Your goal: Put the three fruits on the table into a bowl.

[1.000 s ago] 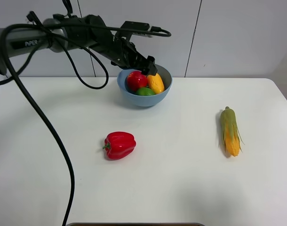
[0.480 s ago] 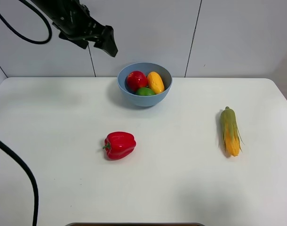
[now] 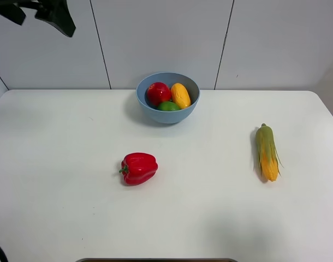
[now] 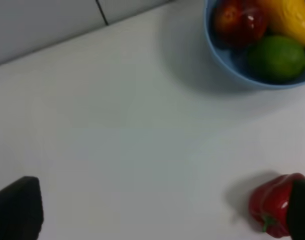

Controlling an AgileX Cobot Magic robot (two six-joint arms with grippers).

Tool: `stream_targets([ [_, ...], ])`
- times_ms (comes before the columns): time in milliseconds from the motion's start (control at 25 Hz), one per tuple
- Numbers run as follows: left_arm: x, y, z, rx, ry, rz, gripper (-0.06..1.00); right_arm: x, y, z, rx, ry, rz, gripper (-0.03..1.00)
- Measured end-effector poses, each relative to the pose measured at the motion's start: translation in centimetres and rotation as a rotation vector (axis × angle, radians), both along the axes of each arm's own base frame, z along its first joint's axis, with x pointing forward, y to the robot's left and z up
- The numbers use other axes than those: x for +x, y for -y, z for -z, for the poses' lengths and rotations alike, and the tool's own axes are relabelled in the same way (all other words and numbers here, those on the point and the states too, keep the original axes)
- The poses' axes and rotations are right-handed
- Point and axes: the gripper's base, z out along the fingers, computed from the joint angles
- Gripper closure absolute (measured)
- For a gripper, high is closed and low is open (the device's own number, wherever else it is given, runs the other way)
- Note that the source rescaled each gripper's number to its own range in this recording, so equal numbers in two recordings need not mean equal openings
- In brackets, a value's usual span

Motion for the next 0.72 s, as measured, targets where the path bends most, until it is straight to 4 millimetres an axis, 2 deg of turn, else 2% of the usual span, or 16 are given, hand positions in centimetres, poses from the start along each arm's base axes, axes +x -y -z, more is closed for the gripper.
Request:
stream_targets([
  [120, -2.9, -1.2, -1.6, 0.001, 0.054, -0.008, -0.03, 0.0, 0.0, 0.0, 0.000, 0.000, 0.000, 0.33],
  [240, -6.3, -2.6, -1.6, -0.001, 0.065, -0.027, -0.03, 0.0, 0.0, 0.0, 0.000, 0.000, 0.000, 0.33],
  [360, -10.0, -4.1, -0.5, 0.001, 0.055, -0.057, -0.04, 0.0, 0.0, 0.0, 0.000, 0.000, 0.000, 0.33],
  [560, -17.0, -7.0, 3.6, -0.002, 0.026, -0.104, -0.04, 0.0, 0.0, 0.0, 0.000, 0.000, 0.000, 0.33],
  [720, -21.0, -8.8, 7.8, -0.039, 0.046, -0.169, -0.04, 0.0, 0.0, 0.0, 0.000, 0.000, 0.000, 0.33],
])
